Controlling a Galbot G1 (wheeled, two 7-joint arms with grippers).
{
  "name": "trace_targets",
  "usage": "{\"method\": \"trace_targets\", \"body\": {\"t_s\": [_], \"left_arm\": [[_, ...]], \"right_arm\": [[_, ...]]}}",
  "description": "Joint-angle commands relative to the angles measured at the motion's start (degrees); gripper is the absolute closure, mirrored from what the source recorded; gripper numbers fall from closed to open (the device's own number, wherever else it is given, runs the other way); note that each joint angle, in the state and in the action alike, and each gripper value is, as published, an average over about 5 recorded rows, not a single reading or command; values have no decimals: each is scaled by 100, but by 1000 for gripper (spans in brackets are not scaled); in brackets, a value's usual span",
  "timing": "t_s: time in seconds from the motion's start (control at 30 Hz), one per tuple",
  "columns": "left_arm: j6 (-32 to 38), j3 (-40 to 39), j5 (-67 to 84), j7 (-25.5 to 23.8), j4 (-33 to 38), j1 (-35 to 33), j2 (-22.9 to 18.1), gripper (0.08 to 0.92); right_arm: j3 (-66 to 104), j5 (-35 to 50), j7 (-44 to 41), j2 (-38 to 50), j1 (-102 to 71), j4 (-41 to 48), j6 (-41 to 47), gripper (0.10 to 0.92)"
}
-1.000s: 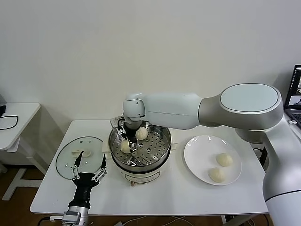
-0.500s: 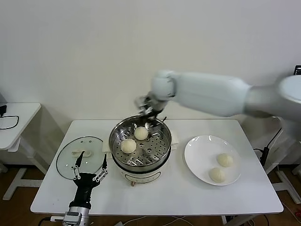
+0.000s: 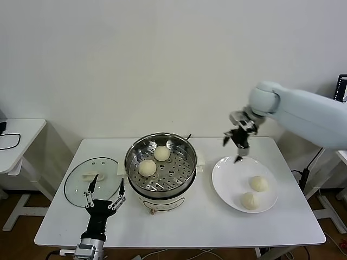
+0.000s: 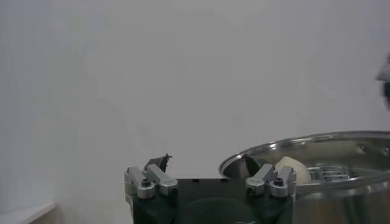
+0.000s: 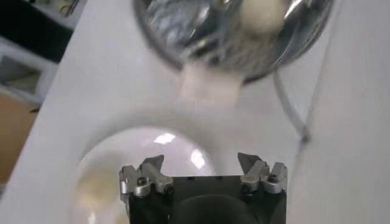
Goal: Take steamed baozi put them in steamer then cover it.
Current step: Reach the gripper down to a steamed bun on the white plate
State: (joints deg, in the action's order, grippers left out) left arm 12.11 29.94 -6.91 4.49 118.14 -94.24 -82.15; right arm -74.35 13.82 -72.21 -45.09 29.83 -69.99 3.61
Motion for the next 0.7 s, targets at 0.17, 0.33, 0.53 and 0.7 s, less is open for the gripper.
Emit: {"method": "trace_targets", "body": {"t_s": [0.17,0.33,0.53,0.7], "left_arm": [[24,-2,-41,-2,-67,-17,-28,177],[40,8,-41,-1,-81,-27,-28,177],[62,-3,-52,0,-112,-32,-28,177],[65,0,-54,1,-109,-38,-25,177]], "right_arm": [[235,-664,-93,528,-1321,106,-302,203],[232,-746,34,461,-1486,148,-272,203],[281,-774,124,399,-1645,208,-247,203],[287,-786,130,339,-1683,258,-240,203]]}}
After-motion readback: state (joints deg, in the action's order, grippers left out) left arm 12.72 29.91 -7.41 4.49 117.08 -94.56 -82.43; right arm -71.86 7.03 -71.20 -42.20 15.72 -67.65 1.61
